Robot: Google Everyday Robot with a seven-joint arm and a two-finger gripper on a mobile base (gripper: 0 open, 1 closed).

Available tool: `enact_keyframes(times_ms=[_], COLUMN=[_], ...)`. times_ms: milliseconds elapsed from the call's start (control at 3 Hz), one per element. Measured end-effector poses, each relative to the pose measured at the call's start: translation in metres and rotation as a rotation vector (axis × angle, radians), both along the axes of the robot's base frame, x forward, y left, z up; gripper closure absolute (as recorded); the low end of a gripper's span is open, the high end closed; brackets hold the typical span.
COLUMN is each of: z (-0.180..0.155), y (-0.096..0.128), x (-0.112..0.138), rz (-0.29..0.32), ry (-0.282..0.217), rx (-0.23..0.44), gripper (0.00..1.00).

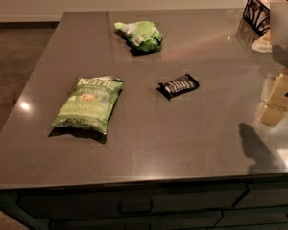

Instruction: Pick green jalapeno chip bag

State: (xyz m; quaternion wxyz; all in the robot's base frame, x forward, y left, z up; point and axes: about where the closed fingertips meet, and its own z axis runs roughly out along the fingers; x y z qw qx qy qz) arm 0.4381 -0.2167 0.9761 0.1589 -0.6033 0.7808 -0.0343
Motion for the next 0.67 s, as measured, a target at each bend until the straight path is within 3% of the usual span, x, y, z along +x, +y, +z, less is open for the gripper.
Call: enact_keyframes(times_ms=[667], z=[0.0013], y=[0.0084], x=[0.001], rz=[0.014], ry=[0.009], rx=[0.038], gripper=[0.0])
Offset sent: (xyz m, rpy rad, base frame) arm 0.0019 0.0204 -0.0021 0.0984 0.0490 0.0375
